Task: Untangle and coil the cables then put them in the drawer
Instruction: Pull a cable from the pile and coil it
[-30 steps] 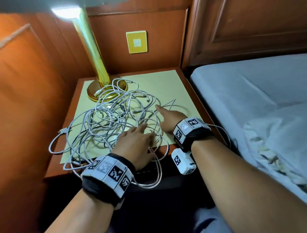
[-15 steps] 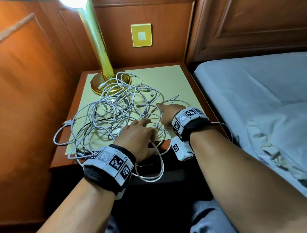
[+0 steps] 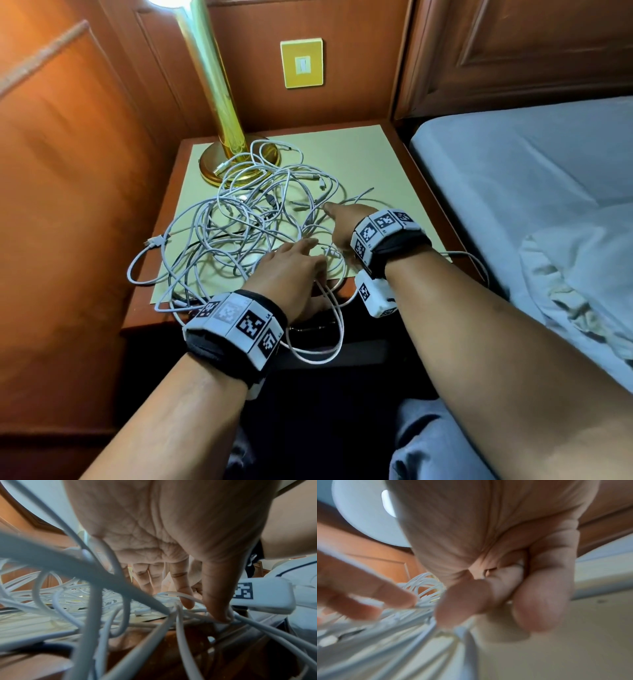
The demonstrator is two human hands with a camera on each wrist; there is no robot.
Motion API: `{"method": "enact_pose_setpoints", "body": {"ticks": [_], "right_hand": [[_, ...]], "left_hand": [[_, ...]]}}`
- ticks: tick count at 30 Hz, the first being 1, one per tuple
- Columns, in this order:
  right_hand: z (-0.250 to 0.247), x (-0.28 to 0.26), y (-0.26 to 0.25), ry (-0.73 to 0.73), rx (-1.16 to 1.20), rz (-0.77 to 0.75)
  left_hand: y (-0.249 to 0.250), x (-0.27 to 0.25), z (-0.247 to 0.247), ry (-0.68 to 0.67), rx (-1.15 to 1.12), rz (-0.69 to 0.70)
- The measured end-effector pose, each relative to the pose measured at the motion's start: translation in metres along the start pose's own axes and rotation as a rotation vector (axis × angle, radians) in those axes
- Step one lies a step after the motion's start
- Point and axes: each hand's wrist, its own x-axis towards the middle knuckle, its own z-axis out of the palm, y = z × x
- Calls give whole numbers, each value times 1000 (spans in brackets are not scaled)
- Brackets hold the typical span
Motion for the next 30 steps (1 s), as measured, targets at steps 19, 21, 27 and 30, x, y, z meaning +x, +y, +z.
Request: {"method": "enact_pose_setpoints", "body": {"ticks": [19, 21, 27, 30], "right_hand": [[1, 9, 31, 116, 147, 132], [5, 8, 45, 109, 247, 184], [-6, -9, 79, 358, 690, 374], [-24, -20, 87, 567, 971, 507]], "left_hand": [[-6, 6, 1, 16, -18, 16], [-4, 7, 1, 23, -16, 15], [4, 9, -5, 85, -49, -9], [5, 10, -6, 125, -49, -27]]}}
